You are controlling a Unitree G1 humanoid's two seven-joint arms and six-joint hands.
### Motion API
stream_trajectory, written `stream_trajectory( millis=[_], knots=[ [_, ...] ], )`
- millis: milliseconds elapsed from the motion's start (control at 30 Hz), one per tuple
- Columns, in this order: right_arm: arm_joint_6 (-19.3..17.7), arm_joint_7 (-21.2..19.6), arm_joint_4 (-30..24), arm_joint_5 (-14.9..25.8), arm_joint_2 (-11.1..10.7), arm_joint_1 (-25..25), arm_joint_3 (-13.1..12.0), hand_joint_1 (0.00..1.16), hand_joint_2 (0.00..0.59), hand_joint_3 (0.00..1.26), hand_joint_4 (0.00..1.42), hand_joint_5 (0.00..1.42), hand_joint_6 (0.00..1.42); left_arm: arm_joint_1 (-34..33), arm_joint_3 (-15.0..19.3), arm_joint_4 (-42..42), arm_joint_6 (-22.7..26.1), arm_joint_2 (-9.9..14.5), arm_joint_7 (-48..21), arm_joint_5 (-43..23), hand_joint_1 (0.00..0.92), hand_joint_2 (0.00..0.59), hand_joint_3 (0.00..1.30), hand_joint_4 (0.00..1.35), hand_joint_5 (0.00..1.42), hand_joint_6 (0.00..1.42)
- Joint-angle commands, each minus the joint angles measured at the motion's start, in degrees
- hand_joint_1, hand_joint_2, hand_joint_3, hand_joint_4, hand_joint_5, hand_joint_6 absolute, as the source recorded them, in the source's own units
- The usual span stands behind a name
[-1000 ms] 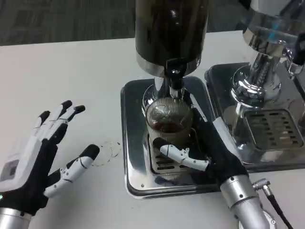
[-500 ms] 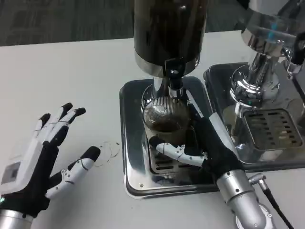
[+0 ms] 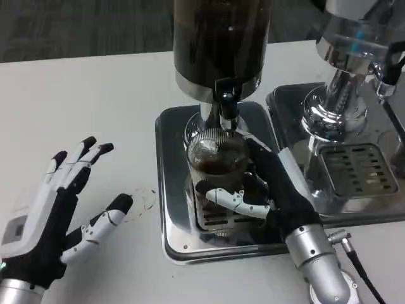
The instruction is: Grasp the cup under the faucet to collect the drink, then remove the cup.
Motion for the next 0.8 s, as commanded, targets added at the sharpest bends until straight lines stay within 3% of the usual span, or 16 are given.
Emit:
stream_trajectory(
  millis=[33,367,800],
  knots=[
    [-0.3,-0.8,1.6,-1.1,0.4,0.8,0.8,0.89,0.204,0.32,0.43,0.34,0.47,0.3,-0.3,1.1,-0.4,0.2,1.1,-1.2,0.0,0.219,0.17,0.0,0.12,0.01],
    [-1.7,-5.8,2.4,-4.3,0.2,-0.2,1.5,1.02,0.18,0.43,0.54,0.47,0.6,-1.0,-0.9,2.1,-0.6,0.4,0.7,-2.0,0.0,0.225,0.17,0.0,0.13,0.02],
    [-2.8,-10.4,0.6,-5.8,0.2,0.6,1.3,1.03,0.15,0.52,0.6,0.59,0.71,-2.2,-2.5,3.1,-0.8,0.7,0.3,-2.2,0.0,0.228,0.18,0.0,0.14,0.02]
  ],
)
